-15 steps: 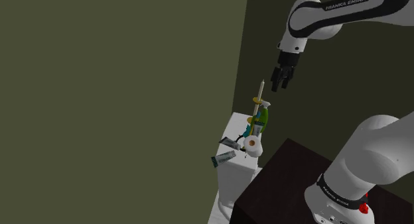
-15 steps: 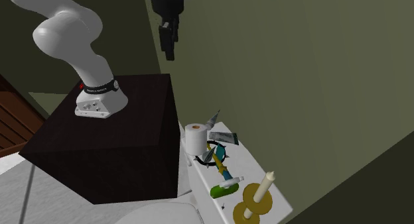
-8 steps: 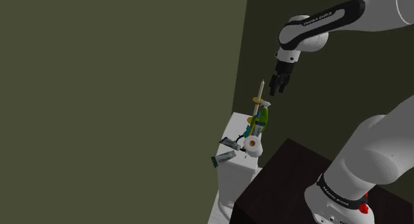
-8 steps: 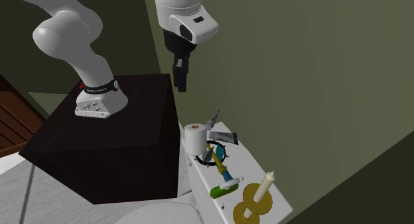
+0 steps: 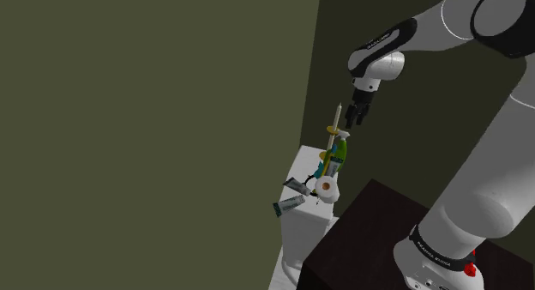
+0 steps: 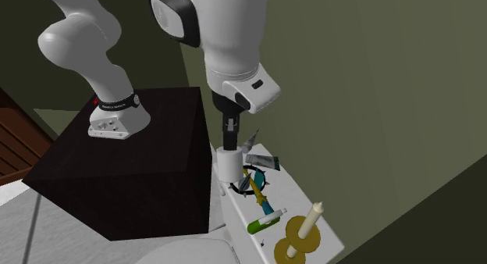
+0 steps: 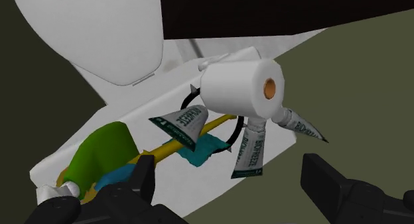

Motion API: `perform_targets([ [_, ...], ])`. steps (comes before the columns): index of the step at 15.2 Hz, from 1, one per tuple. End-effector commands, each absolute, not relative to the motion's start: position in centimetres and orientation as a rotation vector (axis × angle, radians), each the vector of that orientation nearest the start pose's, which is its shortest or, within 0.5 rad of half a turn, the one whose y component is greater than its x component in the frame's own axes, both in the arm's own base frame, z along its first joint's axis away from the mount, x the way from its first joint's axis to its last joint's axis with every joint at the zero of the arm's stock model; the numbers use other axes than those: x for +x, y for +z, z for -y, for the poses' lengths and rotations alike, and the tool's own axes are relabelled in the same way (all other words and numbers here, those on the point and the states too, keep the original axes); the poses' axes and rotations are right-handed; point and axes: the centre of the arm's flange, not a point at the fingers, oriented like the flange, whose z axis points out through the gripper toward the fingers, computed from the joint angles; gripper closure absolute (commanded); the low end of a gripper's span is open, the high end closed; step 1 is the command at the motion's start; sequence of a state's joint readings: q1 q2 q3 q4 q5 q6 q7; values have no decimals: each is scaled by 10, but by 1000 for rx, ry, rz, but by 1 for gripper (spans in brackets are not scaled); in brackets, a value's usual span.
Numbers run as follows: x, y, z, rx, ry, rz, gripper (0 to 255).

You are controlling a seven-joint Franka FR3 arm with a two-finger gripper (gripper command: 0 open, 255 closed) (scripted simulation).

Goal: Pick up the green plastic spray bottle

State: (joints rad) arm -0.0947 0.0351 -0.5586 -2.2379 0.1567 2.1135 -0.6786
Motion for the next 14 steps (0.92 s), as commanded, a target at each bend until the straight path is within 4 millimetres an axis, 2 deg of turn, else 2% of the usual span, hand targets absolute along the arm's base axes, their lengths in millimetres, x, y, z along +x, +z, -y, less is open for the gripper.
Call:
perform_targets([
  [1,423,328,323,-2959,74,-93,0],
  [14,481,222,444,-2951,52,-74,0],
])
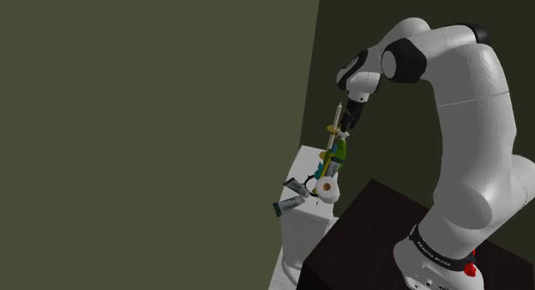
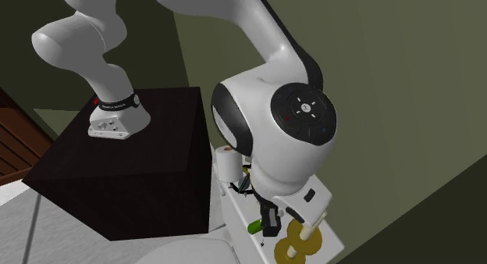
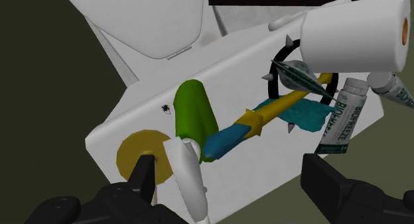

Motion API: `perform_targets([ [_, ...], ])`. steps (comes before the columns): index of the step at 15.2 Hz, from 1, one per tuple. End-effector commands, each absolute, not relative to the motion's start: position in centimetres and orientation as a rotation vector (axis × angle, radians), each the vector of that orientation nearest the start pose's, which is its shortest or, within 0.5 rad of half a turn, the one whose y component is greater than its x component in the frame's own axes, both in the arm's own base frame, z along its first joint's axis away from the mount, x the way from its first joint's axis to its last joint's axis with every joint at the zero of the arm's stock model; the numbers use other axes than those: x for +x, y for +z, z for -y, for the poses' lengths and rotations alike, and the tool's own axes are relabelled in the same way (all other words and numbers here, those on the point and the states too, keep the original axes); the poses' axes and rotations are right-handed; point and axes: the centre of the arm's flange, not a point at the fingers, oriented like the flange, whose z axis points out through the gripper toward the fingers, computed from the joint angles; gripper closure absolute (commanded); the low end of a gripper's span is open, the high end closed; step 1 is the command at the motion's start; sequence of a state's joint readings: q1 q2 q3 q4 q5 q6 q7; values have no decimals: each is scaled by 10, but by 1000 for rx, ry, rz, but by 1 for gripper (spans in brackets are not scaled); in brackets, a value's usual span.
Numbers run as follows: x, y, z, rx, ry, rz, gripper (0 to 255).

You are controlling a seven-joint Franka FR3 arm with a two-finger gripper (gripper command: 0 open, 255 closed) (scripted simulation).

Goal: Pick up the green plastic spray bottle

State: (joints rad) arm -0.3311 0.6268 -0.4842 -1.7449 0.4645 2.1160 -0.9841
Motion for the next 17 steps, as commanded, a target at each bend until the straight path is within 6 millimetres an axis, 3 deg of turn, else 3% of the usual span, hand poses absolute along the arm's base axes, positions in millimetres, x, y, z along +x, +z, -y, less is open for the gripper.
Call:
perform_targets([
  [1,482,221,445,-2951,52,-74,0],
  [8,482,181,445,-2951,52,-74,0],
  [10,482,181,445,-2951,52,-74,0],
  [11,483,183,445,-2951,52,-74,255],
  [17,484,185,446,-2952,53,-74,255],
])
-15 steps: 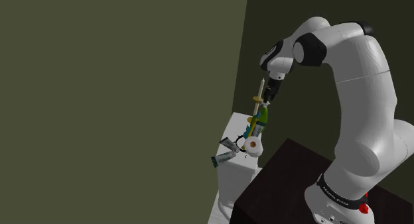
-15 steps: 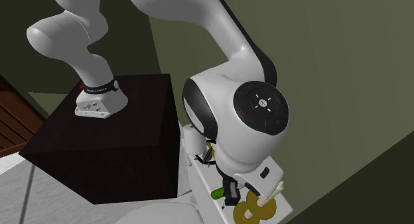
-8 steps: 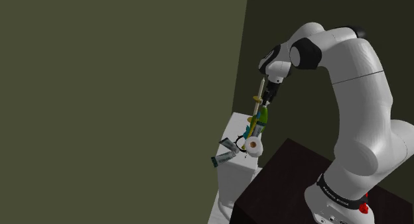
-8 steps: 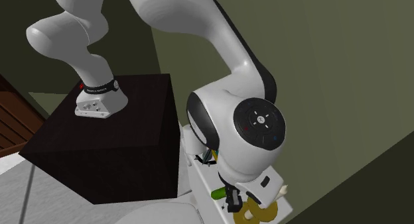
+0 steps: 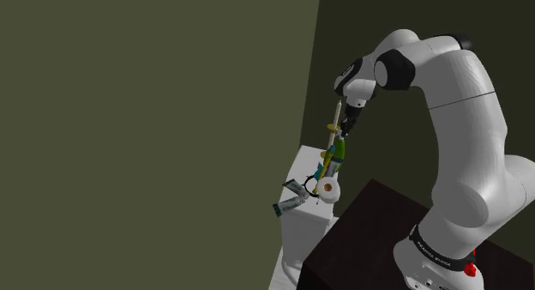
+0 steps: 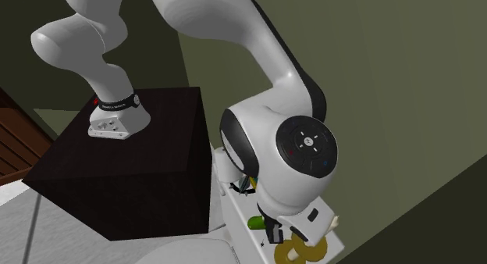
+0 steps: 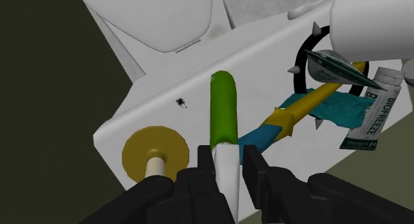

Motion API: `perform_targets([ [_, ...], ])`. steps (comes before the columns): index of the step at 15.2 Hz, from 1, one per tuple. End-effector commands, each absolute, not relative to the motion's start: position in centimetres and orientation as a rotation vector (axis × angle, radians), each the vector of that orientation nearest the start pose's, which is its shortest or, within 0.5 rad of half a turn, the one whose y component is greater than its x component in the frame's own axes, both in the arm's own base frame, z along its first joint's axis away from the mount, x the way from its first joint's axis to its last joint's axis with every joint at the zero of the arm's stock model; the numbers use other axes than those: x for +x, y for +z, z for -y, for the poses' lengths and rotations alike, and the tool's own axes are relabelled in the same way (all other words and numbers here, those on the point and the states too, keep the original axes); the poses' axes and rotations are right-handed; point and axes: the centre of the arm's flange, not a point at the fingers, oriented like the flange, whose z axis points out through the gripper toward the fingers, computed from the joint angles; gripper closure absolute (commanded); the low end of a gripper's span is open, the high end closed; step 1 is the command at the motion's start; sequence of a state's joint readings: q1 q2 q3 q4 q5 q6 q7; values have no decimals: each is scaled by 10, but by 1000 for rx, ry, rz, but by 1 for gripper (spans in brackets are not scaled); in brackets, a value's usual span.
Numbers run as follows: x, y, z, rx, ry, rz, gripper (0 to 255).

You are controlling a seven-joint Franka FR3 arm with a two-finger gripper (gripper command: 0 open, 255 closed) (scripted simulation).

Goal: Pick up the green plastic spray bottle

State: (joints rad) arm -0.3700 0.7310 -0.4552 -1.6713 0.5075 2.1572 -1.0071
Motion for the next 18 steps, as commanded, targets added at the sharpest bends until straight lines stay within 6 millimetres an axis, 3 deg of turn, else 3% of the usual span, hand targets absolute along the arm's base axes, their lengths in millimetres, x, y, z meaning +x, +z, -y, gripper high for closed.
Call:
perform_targets([
  [1,484,184,445,-2952,53,-74,255],
  [3,482,181,445,-2951,52,-74,255],
  [18,482,260,445,-2951,52,-74,255],
])
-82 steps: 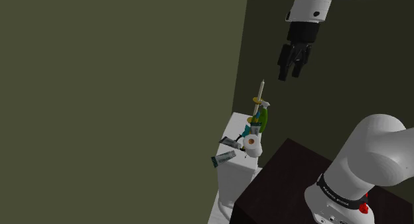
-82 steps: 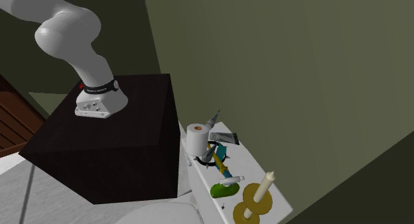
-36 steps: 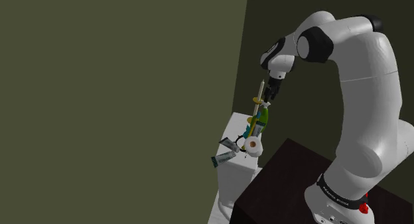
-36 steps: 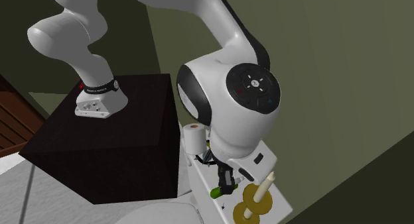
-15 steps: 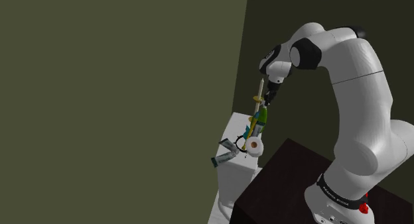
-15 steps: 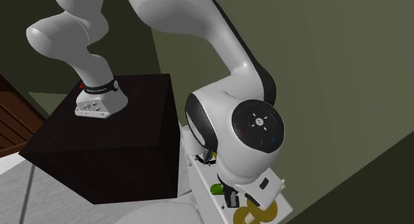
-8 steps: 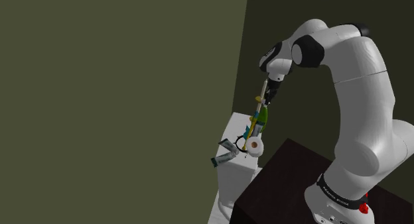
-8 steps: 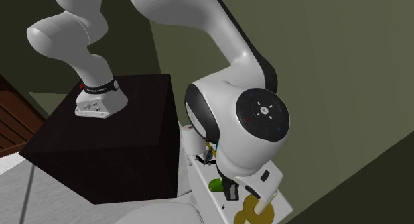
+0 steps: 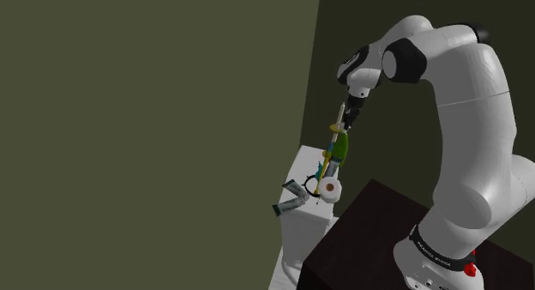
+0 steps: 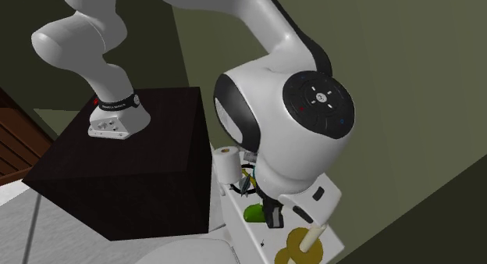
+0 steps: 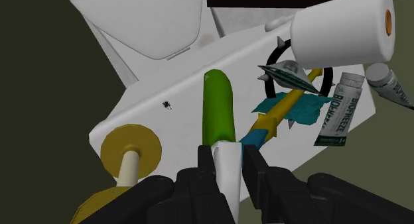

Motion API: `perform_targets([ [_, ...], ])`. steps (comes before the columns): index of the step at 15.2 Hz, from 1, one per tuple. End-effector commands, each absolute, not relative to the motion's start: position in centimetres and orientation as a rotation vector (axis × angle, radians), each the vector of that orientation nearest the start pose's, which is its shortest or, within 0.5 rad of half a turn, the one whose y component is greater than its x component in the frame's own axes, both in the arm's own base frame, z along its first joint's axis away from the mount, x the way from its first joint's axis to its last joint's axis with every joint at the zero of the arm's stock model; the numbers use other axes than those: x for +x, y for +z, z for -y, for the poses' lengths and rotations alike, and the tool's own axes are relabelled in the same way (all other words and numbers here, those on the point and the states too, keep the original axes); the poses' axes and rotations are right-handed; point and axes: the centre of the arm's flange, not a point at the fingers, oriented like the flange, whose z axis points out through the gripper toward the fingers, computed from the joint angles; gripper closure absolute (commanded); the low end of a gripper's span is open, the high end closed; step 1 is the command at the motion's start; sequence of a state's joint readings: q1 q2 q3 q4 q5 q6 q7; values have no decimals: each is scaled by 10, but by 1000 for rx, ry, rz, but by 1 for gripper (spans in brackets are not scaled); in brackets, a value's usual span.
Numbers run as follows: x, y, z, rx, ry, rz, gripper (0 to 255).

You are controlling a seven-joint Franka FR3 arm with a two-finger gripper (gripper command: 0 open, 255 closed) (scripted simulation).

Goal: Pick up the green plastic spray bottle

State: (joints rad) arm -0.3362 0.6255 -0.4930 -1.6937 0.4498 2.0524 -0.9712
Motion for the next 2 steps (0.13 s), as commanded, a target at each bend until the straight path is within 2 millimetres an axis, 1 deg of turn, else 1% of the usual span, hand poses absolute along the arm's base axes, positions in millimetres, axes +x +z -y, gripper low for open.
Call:
perform_targets([
  [1,482,261,445,-2951,52,-74,255],
  [2,482,261,445,-2951,52,-74,255],
])
